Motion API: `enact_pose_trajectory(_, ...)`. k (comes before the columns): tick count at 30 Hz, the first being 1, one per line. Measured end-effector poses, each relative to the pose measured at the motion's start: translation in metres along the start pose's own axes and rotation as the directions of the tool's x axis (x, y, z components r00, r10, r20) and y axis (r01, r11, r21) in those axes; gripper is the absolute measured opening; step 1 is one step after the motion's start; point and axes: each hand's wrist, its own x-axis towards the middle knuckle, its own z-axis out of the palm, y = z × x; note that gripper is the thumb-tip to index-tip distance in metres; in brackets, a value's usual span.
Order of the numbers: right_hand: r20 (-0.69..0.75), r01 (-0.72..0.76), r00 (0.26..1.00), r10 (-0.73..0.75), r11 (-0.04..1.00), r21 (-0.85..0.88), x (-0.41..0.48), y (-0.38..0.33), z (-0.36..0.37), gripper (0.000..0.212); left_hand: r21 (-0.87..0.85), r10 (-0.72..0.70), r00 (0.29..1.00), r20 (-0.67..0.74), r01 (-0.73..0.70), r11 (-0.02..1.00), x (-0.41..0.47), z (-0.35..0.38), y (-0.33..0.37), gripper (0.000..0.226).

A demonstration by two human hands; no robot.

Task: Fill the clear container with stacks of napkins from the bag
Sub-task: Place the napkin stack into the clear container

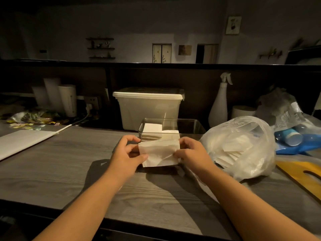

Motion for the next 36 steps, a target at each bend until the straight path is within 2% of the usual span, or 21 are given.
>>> enact_pose_trajectory(3, -0.044, 0.006, 0.999, 0.0, 0.99, 0.144, 0.003, -0.017, -0.004, 0.019, 0.005, 0.055, 0.998, -0.014, -0.055, 0.998, 0.007, 0.0, 0.02, 0.046)
enact_pose_trajectory(8, -0.094, -0.01, 0.995, 0.034, 0.969, 0.248, 0.016, -0.04, -0.015, 0.023, 0.011, 0.12, 0.993, -0.017, -0.12, 0.993, 0.024, 0.01, 0.057, 0.043)
enact_pose_trajectory(16, -0.221, 0.065, 0.975, -0.022, 0.98, 0.186, 0.051, -0.074, -0.042, 0.026, 0.086, 0.088, 0.994, 0.058, -0.093, 0.992, 0.057, 0.028, 0.089, 0.041)
enact_pose_trajectory(20, -0.289, 0.017, 0.956, 0.043, 0.979, 0.202, 0.076, -0.076, -0.044, 0.021, 0.103, -0.008, 0.997, 0.079, 0.0, 0.995, 0.073, 0.036, 0.09, 0.026)
enact_pose_trajectory(23, -0.304, -0.063, 0.945, 0.119, 0.98, 0.189, 0.096, -0.072, -0.041, 0.02, 0.262, -0.019, 0.993, 0.12, -0.013, 0.965, 0.084, 0.039, 0.09, 0.016)
enact_pose_trajectory(26, -0.288, -0.139, 0.942, 0.171, 0.982, 0.128, 0.112, -0.066, -0.036, 0.023, 0.39, -0.056, 0.983, 0.175, -0.017, 0.921, 0.092, 0.042, 0.088, 0.012)
enact_pose_trajectory(30, -0.266, -0.213, 0.944, 0.193, 0.976, -0.048, 0.128, -0.057, -0.031, 0.017, 0.47, -0.136, 0.967, 0.214, 0.02, 0.882, 0.103, 0.049, 0.083, 0.021)
enact_pose_trajectory(33, -0.211, -0.278, 0.947, 0.241, 0.946, -0.167, 0.133, -0.051, -0.029, 0.021, 0.54, -0.178, 0.955, 0.237, 0.022, 0.841, 0.107, 0.052, 0.082, 0.019)
enact_pose_trajectory(36, -0.151, -0.289, 0.956, 0.253, 0.901, -0.322, 0.134, -0.049, -0.025, 0.022, 0.611, -0.211, 0.941, 0.266, 0.004, 0.791, 0.108, 0.054, 0.083, 0.028)
